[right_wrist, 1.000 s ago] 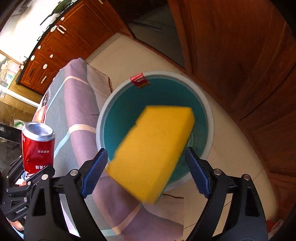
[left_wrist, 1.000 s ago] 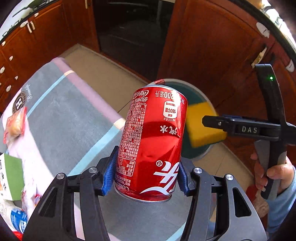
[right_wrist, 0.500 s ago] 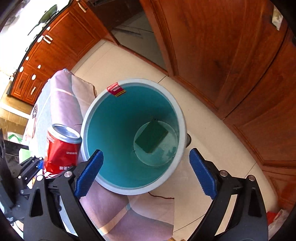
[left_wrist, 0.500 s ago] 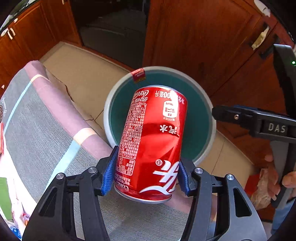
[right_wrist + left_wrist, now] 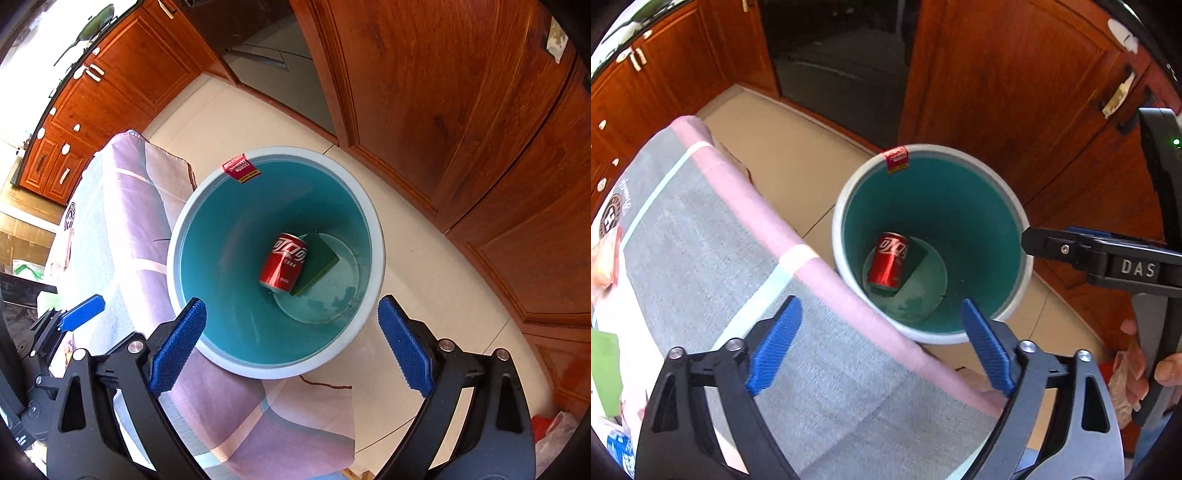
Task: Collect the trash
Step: 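Return both tools to the table and grasp the corn-husk bundle with the left tool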
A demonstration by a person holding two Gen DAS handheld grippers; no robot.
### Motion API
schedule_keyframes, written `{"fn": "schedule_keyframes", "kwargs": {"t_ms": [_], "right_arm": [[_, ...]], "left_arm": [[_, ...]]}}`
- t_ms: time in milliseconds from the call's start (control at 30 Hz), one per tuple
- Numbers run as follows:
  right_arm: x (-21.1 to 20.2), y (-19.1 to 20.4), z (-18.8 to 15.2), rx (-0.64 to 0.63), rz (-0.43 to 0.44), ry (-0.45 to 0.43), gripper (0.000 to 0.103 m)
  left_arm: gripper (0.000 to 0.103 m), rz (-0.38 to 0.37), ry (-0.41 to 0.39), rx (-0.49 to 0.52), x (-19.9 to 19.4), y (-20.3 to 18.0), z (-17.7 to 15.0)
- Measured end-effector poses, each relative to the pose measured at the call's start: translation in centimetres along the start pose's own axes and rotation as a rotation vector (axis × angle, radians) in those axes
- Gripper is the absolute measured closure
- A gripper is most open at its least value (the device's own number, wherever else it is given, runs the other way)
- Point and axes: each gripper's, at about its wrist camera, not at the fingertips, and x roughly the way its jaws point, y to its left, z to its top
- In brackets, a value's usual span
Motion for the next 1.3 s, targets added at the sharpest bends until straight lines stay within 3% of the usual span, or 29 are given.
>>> {"fn": "schedule_keyframes", "kwargs": {"t_ms": [367, 833, 1100, 1300], "right_arm": [[-2.7, 6.1, -4.3, -0.130, -0.004, -0.020, 0.013], [-3.2, 19.7, -13.1, -0.380, 0.071, 0.035, 0.013], [-2.9, 24.8, -17.6, -0.468, 0.075, 0.065, 0.013], [-1.4, 26.1, -19.3, -0.491, 0.064, 0.093, 0.013]], "left_arm": [[0.007, 0.033, -0.057, -0.122, -6.4, 3.3, -6.2], [0.004, 0.166, -0.147, -0.288, -15.8, 12.3, -19.5], [0.004, 0.208, -0.117, -0.356, -16.5, 16.4, -26.4], [0.004, 0.204, -0.070, -0.354, -14.1, 17.2, -28.9]]}}
